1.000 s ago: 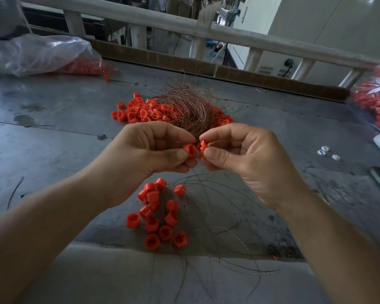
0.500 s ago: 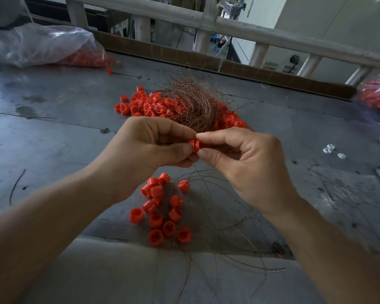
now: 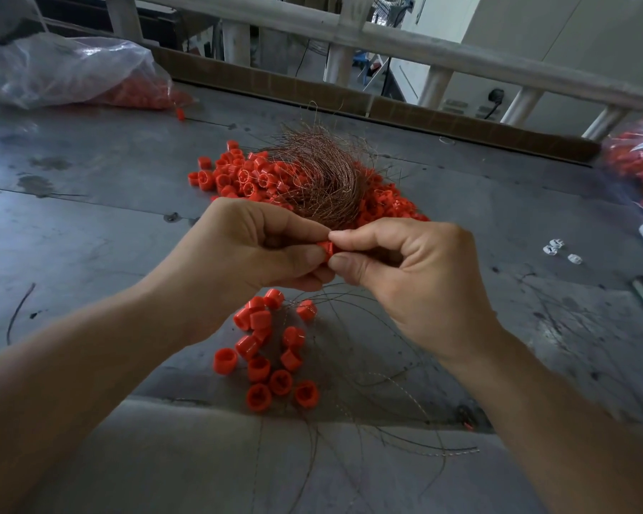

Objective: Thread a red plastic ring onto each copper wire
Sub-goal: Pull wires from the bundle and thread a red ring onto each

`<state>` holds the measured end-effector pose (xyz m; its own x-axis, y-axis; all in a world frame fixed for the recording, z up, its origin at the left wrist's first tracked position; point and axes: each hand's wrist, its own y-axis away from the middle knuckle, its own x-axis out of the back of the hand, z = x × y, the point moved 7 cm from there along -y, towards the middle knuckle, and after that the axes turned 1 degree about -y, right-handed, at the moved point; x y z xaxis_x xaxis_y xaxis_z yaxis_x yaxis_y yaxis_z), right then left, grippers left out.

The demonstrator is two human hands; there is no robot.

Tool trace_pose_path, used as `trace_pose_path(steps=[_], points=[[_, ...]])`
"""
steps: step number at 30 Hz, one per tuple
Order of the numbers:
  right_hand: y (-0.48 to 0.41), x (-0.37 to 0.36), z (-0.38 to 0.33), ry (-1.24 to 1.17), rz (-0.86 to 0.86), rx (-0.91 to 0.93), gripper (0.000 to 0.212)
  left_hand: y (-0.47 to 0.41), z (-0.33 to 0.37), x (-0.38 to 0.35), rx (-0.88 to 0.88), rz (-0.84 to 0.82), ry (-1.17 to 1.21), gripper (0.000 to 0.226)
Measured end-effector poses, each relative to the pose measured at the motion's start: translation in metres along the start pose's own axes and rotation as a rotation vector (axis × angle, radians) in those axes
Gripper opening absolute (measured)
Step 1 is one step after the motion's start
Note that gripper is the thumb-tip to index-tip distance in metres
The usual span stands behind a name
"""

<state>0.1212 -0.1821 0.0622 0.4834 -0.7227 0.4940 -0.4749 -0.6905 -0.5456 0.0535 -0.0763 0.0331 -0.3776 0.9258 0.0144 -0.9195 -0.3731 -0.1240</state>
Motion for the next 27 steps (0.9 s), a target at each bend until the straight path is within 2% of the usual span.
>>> trace_pose_path(steps=[3, 10, 15, 22, 25, 27], points=[[0.001, 0.001, 0.000, -0.041, 0.019, -0.012, 0.024, 0.001, 0.000, -0.001, 0.022, -0.009, 0.071, 0.025], [0.003, 0.002, -0.012, 0.122, 0.064, 0.147, 0.020, 0.002, -0.001, -0.002, 0.034, -0.035, 0.082, 0.027], [-0.002, 0.002, -0.006, 0.041, -0.019, 0.104, 0.024, 0.000, -0.002, -0.002, 0.045, -0.067, 0.096, 0.027], [-0.003, 0.000, -0.001, -0.201, -0.092, -0.017, 0.014, 0.001, -0.003, -0.006, 0.049, -0.196, 0.146, 0.028], [-0.003, -0.002, 0.000, -0.271, -0.174, -0.068, 0.021, 0.004, -0.003, -0.009, 0.055, -0.290, 0.167, 0.044], [-0.003, -0.006, -0.002, -0.217, -0.268, -0.056, 0.030, 0.004, -0.004, -0.009, 0.064, -0.308, 0.170, 0.049]])
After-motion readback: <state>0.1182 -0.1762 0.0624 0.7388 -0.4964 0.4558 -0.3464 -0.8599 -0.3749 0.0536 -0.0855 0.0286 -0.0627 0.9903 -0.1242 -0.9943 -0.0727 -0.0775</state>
